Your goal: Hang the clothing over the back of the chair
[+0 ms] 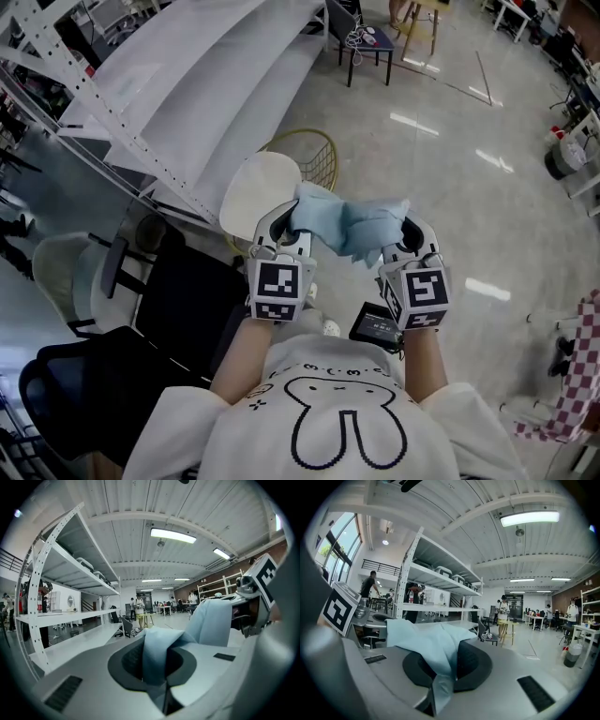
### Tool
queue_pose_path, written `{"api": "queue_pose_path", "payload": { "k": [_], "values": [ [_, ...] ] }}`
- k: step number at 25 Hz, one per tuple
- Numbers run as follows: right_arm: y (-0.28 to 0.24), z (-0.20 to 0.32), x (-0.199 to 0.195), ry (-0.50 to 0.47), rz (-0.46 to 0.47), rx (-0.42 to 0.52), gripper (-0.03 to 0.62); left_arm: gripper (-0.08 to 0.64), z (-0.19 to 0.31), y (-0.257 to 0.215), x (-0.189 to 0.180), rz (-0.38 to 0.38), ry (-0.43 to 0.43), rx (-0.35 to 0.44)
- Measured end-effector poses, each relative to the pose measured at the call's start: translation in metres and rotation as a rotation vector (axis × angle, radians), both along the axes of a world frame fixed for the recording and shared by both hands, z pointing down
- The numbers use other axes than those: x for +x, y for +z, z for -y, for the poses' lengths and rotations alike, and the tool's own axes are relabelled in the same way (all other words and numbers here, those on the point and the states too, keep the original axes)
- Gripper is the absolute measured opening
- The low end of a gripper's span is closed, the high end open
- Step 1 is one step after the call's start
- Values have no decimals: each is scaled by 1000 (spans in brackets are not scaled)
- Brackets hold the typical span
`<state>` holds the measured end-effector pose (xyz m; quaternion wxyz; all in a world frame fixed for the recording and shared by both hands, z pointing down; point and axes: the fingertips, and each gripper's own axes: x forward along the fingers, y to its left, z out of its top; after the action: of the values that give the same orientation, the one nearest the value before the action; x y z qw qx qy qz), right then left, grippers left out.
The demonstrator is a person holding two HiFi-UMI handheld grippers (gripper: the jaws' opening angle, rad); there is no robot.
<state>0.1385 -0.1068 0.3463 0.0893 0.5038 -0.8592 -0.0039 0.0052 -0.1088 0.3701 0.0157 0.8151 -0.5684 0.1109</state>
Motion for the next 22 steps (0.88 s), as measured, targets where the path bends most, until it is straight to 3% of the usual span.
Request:
{"api": "queue_pose_path", "payload": {
  "k": [9,16,22],
  "values": [
    [18,67,-14,12,-78,-48,38,35,75,25,-22,9,17,-56],
    [36,123,-23,31,-132,-92,38,35,131,66,-36,31,56,-155],
    [61,150,-41,49,-183,-146,38,37,156,120,-51,95,121,-275]
  ]
}}
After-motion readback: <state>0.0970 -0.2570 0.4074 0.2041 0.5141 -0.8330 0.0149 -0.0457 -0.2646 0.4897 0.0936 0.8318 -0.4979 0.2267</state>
